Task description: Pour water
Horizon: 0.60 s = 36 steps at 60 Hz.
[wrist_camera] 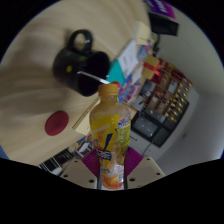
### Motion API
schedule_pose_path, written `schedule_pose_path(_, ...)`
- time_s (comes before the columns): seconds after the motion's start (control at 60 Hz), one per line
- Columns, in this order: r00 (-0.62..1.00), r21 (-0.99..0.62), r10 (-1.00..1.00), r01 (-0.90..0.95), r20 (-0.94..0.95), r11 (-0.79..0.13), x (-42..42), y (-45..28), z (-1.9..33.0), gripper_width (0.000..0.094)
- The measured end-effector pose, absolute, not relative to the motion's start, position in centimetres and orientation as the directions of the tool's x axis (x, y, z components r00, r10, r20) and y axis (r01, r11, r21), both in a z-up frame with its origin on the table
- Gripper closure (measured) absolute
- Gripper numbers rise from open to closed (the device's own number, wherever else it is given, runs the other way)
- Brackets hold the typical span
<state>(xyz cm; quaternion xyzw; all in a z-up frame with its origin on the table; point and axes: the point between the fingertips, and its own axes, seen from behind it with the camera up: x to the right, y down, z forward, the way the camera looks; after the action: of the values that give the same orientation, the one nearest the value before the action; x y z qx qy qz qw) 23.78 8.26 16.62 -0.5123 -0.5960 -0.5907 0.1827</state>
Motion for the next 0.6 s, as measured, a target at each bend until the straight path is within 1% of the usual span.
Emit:
schedule_pose_path(0.033, -0.455, 0.569, 0.42, 0.798, 0.785, -0.199, 23.8, 8.3, 16.2, 0.0647)
schedule_pose_path(0.083, -0.5, 0.622, 0.44, 0.76, 0.746, -0.19, 23.1, 8.2, 15.6, 0.0648)
schedule_pose_path(0.1, -0.51, 0.631, 0.442, 0.753, 0.738, -0.187, 23.0, 8.0, 15.7, 0.0649)
schedule_pose_path(0.117, -0.516, 0.638, 0.448, 0.75, 0.731, -0.177, 23.6, 8.3, 16.7, 0.0647)
schedule_pose_path(0.183, -0.537, 0.663, 0.458, 0.728, 0.708, -0.171, 23.6, 7.9, 16.8, 0.0646)
schedule_pose_path(0.2, -0.537, 0.666, 0.463, 0.726, 0.705, -0.173, 23.4, 7.3, 16.8, 0.0643)
schedule_pose_path(0.233, -0.529, 0.664, 0.473, 0.727, 0.705, -0.177, 23.3, 8.3, 16.0, 0.0647)
schedule_pose_path(0.333, -0.511, 0.642, 0.471, 0.748, 0.719, -0.169, 23.1, 8.3, 16.2, 0.0646)
schedule_pose_path(0.35, -0.499, 0.628, 0.466, 0.759, 0.731, -0.173, 22.8, 7.2, 16.0, 0.0646)
schedule_pose_path(0.383, -0.46, 0.587, 0.458, 0.789, 0.76, -0.182, 23.3, 8.4, 17.0, 0.0647)
schedule_pose_path(0.433, -0.334, 0.461, 0.424, 0.854, 0.842, -0.241, 23.5, 8.3, 17.6, 0.0647)
schedule_pose_path(0.467, -0.2, 0.325, 0.382, 0.898, 0.902, -0.296, 23.6, 8.0, 18.2, 0.0646)
schedule_pose_path(0.483, -0.118, 0.235, 0.336, 0.914, 0.934, -0.332, 22.8, 6.3, 17.8, 0.065)
schedule_pose_path(0.5, -0.033, 0.153, 0.324, 0.924, 0.945, -0.351, 23.9, 7.9, 18.3, 0.0645)
schedule_pose_path(0.55, 0.254, -0.145, 0.219, 0.897, 0.942, -0.417, 24.5, 7.7, 19.0, 0.0644)
schedule_pose_path(0.583, 0.448, -0.351, 0.148, 0.833, 0.882, -0.429, 24.4, 8.2, 19.1, 0.0644)
schedule_pose_path(0.6, 0.536, -0.454, 0.095, 0.785, 0.839, -0.422, 23.5, 6.3, 18.8, 0.0642)
